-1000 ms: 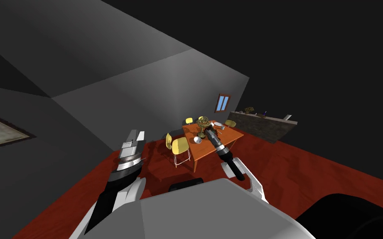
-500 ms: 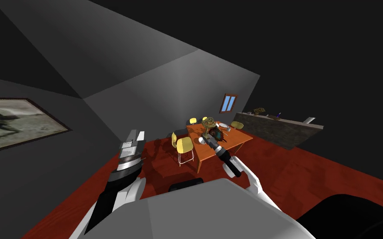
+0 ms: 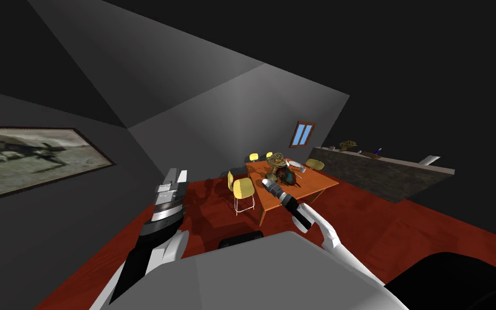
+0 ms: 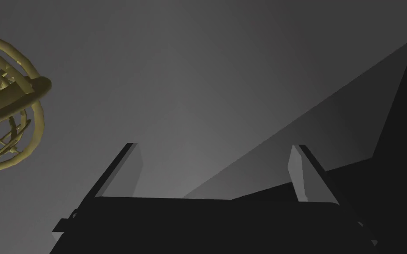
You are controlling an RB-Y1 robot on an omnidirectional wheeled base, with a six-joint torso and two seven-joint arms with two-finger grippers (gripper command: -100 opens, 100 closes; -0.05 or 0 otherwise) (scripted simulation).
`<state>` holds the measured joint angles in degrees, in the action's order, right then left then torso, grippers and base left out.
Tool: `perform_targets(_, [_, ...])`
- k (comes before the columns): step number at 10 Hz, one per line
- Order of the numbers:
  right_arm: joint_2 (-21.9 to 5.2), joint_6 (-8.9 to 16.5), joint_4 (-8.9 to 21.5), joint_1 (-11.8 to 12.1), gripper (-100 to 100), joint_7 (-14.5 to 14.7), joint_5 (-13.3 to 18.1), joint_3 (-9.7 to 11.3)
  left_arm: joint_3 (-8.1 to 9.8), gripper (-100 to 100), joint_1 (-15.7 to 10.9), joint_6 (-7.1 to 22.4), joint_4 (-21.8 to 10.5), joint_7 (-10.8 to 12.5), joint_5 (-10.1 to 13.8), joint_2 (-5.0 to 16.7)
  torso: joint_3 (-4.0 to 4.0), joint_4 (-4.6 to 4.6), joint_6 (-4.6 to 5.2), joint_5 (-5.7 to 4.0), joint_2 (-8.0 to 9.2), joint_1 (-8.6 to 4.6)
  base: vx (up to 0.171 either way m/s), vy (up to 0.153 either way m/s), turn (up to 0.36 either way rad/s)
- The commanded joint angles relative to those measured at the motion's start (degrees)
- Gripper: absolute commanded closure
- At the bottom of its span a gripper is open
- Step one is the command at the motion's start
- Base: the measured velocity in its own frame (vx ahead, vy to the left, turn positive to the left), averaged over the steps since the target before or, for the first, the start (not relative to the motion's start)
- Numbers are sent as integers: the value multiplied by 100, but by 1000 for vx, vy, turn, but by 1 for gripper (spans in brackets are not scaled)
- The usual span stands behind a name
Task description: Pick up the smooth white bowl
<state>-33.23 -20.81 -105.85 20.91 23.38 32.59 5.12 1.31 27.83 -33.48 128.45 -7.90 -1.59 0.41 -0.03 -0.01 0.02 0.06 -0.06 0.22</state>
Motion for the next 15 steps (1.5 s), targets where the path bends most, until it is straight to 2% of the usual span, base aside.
perform_targets(1, [-98,38,165,-9,-100,85,87,47,0,0,0,0,0,0,0,0,0,0,0,0,0,0,19,51,63])
perform_targets(3, [-457,132,583,-91,-100,374,422,231,0,0,0,0,0,0,0,0,1,1,0,-1,1,-4,35,78,139])
perform_targets(4, [-470,132,735,-91,-100,374,422,231,0,0,0,0,0,0,0,0,-2,0,0,2,-3,6,39,77,83])
perform_targets(5, [-470,132,735,-91,-100,374,422,231,0,0,1,0,0,0,0,0,-1,0,3,2,-1,3,18,31,-7])
perform_targets(6, [-656,180,914,-132,-100,518,585,324,1,0,1,0,0,0,0,0,3,1,4,-1,5,-11,29,43,122])
perform_targets(7, [-656,180,1021,-132,-100,518,585,324,0,0,0,0,0,0,0,0,2,1,0,-2,2,-10,30,40,64])
perform_targets(9, [-999,274,1455,-207,-100,801,897,512,0,0,0,0,0,0,0,0,-1,0,1,-1,-2,-7,61,79,150])
perform_targets(10, [-1028,274,1590,-207,-100,801,897,512,0,0,1,0,0,0,0,0,-7,-2,0,2,-14,8,64,72,62])
perform_targets(11, [-1210,320,1780,-241,-100,939,1046,608,1,0,1,0,0,0,0,0,-6,-2,4,2,-10,1,51,65,108])
perform_targets(12, [-1210,320,1869,-241,-100,939,1046,608,0,0,1,0,0,0,0,0,-4,-1,2,0,-6,0,42,45,52])
perform_targets(13, [-1389,366,2042,-270,-100,1076,1188,704,1,0,1,0,0,0,0,0,-2,0,4,0,-3,-8,53,48,127])
perform_targets(14, [-1389,366,2143,-270,-100,1076,1188,704,0,0,0,0,0,0,0,0,-3,-1,1,-1,-5,-7,51,36,60])
perform_targets(15, [-1563,410,2327,-295,-100,1210,1322,801,1,0,1,0,0,0,0,0,-2,-1,5,-1,-4,-12,70,55,95])
